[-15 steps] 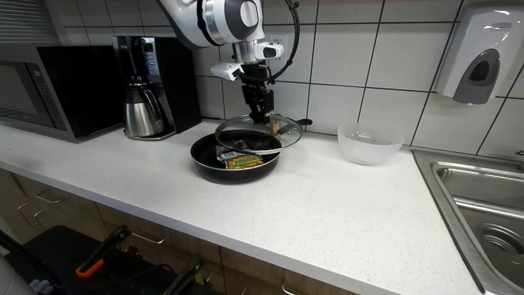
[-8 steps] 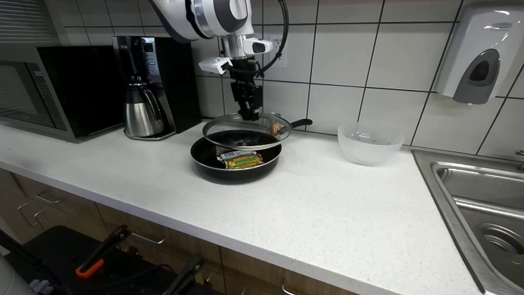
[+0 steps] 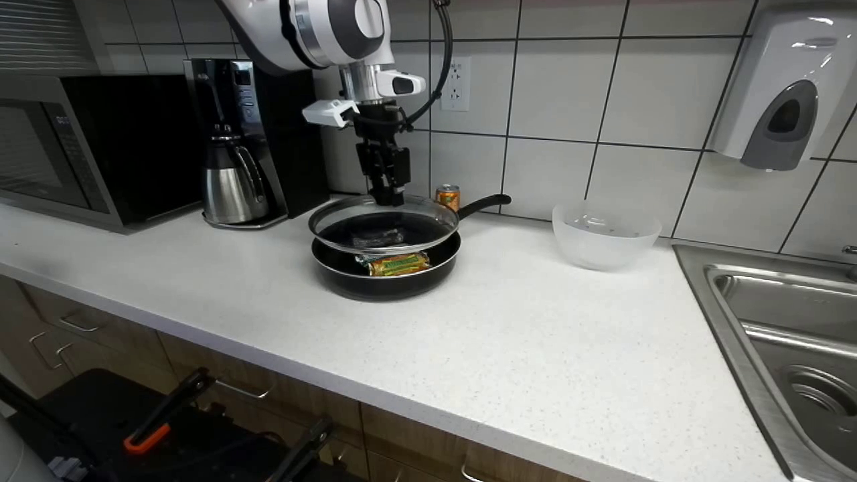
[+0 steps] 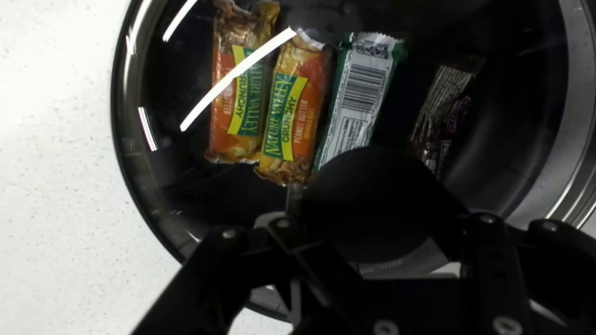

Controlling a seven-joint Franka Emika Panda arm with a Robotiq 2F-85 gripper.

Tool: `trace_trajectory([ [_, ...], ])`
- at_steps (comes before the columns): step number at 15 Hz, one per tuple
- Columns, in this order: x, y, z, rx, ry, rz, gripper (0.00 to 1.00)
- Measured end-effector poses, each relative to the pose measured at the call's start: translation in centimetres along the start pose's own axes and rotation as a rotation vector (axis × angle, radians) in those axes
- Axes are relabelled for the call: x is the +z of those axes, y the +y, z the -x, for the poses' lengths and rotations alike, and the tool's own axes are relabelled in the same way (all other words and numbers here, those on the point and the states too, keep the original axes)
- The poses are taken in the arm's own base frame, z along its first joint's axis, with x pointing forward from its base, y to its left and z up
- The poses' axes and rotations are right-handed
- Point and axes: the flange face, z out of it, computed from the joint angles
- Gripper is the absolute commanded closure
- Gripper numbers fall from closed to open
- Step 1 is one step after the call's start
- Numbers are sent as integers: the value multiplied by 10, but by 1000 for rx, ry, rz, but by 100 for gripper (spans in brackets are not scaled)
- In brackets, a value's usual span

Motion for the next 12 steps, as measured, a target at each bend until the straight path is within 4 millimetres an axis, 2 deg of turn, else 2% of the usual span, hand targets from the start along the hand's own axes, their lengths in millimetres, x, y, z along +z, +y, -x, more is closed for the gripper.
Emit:
trace_trajectory([
  [6, 15, 4, 12, -12, -30, 22, 61],
  [12, 22, 14, 14, -16, -38, 44, 61],
])
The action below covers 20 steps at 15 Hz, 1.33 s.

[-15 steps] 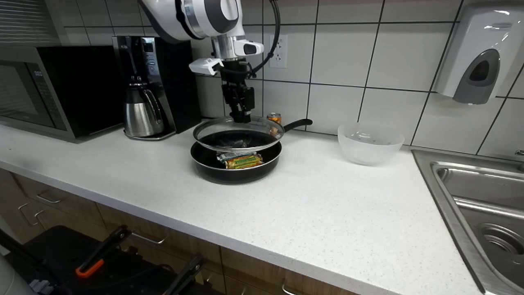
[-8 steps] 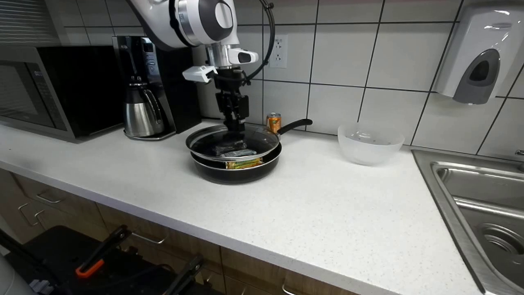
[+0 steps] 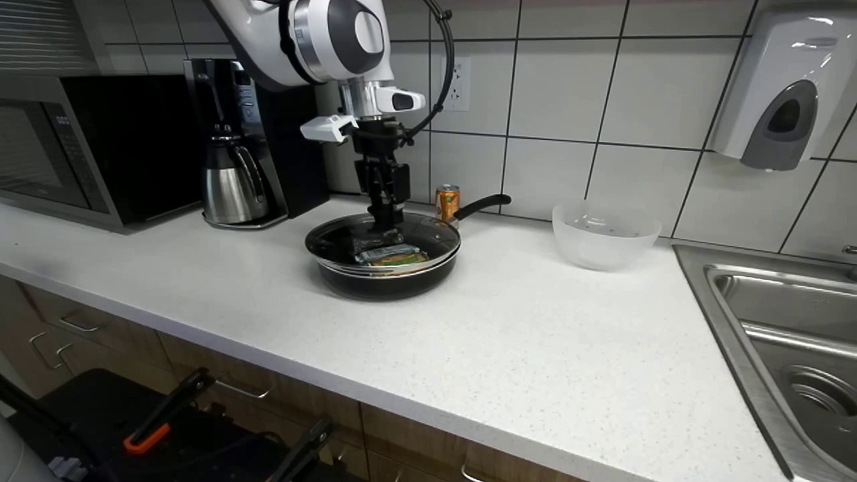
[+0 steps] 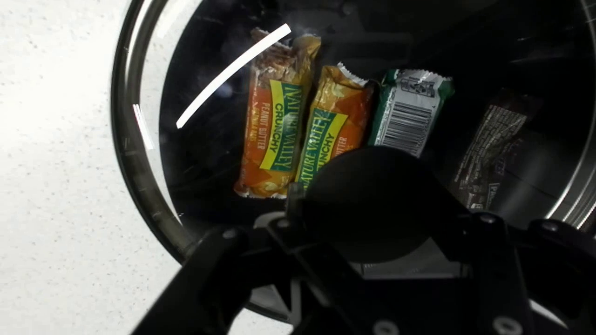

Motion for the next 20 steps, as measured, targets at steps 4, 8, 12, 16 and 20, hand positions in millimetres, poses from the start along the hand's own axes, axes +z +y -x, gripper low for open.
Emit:
trace_trajectory([
  [4, 4, 4, -1, -1, -3, 11, 61],
  [8, 5, 4, -1, -1, -3, 11, 61],
  [12, 3, 3, -3, -1, 2, 8, 61],
  [16, 1, 2, -5, -1, 9, 5, 61],
  [20, 3, 0, -7, -3, 11, 4, 61],
])
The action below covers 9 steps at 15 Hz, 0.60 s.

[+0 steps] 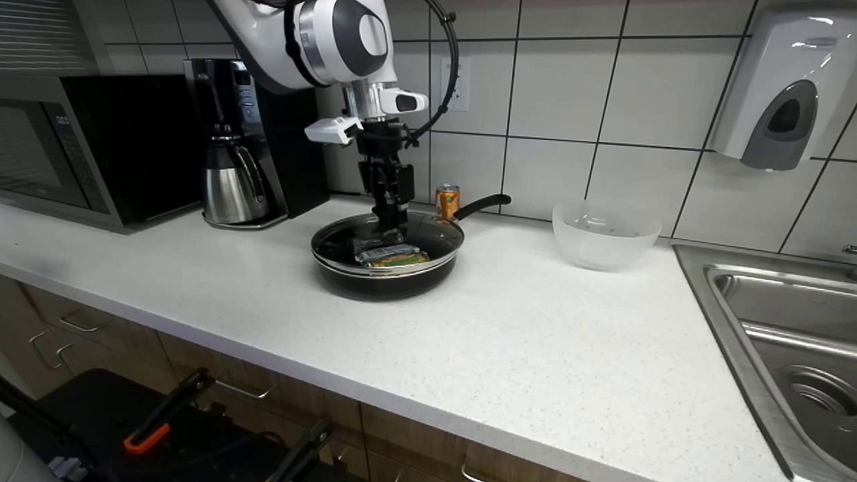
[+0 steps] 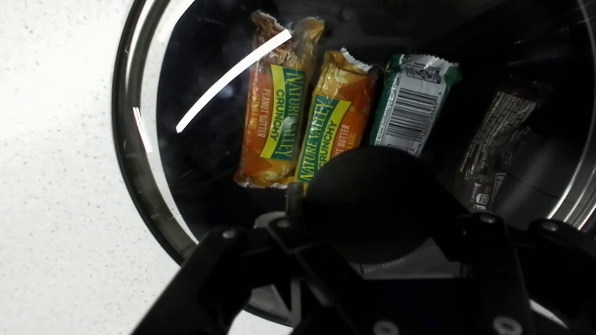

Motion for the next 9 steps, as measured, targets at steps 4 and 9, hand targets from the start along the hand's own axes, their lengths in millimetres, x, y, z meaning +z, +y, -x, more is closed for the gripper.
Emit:
trace_trajectory([
  [4, 4, -7, -2, -8, 9, -5, 61],
  [9, 4, -10, -3, 2, 15, -8, 61],
])
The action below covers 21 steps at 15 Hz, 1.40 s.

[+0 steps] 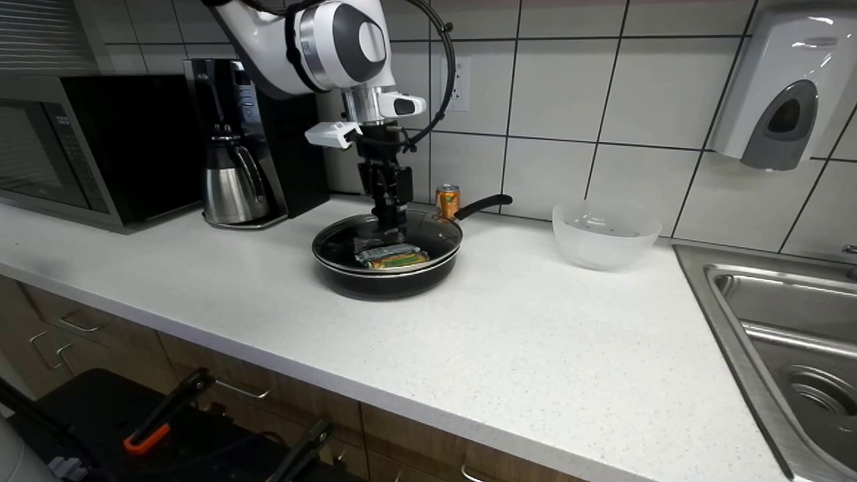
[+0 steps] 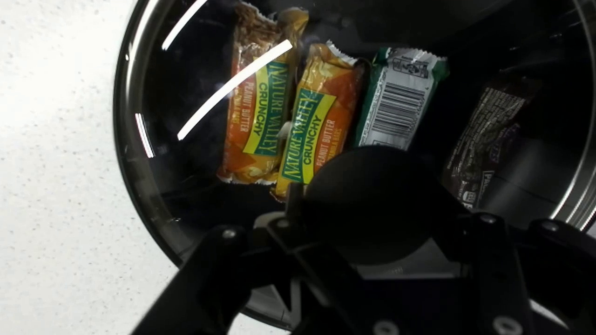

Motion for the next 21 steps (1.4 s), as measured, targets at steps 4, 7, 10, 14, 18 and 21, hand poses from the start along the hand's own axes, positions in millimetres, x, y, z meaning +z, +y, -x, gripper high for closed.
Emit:
trace_trajectory([
  [4, 0, 0, 0, 2, 0, 0, 61],
  [7, 0, 0, 0, 13, 3, -5, 61],
  [10, 1, -1, -1, 32, 6, -19, 61],
  [14, 2, 0, -1, 49, 5, -29, 55],
  [18, 3, 1, -1, 56, 4, -30, 1],
  [21, 4, 1, -1, 64, 3, -29, 0],
])
